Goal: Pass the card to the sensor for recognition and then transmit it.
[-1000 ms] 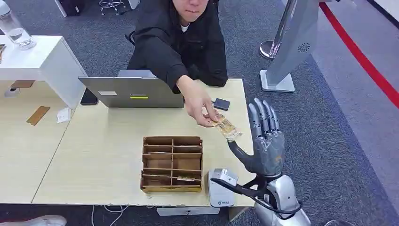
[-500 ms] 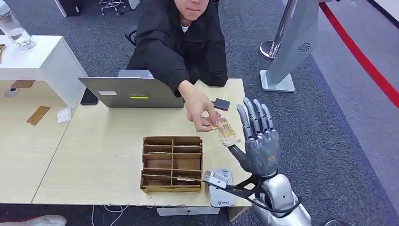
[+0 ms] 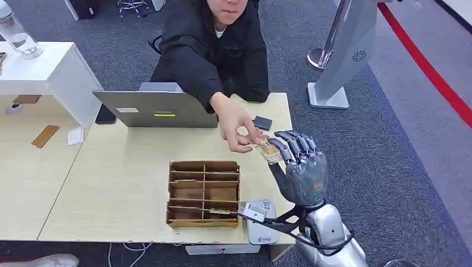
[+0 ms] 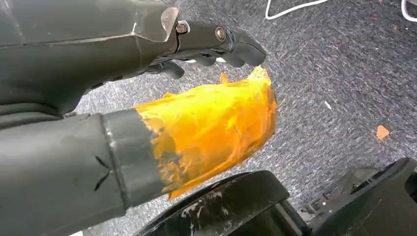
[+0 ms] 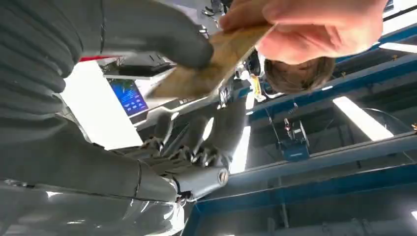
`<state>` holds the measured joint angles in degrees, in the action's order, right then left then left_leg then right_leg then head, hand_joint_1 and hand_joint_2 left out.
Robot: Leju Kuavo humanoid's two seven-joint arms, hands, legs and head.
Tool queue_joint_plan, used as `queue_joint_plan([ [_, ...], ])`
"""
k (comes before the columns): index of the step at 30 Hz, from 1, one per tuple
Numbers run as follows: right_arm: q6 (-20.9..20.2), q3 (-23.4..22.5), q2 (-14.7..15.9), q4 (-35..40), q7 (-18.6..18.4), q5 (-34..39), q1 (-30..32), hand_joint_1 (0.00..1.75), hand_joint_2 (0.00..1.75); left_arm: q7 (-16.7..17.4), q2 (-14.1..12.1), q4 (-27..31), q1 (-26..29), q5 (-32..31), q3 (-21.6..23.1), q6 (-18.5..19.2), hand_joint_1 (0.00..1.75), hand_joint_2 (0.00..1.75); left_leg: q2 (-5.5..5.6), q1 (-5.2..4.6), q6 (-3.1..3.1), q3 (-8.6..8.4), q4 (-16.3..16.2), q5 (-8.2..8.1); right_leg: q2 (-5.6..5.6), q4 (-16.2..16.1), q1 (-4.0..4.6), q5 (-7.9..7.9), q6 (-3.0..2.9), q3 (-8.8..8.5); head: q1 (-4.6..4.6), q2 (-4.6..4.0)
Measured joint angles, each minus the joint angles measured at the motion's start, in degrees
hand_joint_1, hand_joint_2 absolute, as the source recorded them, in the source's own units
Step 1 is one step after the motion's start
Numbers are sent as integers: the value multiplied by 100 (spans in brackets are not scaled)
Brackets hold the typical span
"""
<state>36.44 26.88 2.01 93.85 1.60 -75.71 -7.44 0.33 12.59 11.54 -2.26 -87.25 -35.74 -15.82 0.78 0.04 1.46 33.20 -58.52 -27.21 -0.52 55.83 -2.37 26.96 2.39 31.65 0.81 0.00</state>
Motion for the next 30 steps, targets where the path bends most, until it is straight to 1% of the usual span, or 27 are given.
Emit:
queue_joint_plan([
  [18, -4, 96, 0, -4, -18, 205, -52, 175, 175, 33, 2, 0, 0, -22, 0, -2, 0, 0, 0, 0, 0, 0, 0, 0, 0, 0, 0, 0, 0, 0, 0, 0],
  [26, -109, 175, 2, 48, 129, 809, -59, 175, 175, 39, 2, 0, 1, -18, 0, -2, 0, 0, 0, 0, 0, 0, 0, 0, 0, 0, 0, 0, 0, 0, 0, 0],
  [28, -197, 197, 2, 70, 149, 953, -58, 175, 175, 39, 2, 0, 1, -11, 0, -2, 0, 0, 0, 0, 0, 0, 0, 0, 0, 0, 0, 0, 0, 0, 0, 0],
  [30, -385, 225, 11, 129, 171, 1205, -49, 175, 175, 39, 2, 0, 2, 15, 0, -4, 0, 0, 0, 0, 0, 0, 0, 0, 0, 0, 0, 0, 0, 1, 0, 0],
])
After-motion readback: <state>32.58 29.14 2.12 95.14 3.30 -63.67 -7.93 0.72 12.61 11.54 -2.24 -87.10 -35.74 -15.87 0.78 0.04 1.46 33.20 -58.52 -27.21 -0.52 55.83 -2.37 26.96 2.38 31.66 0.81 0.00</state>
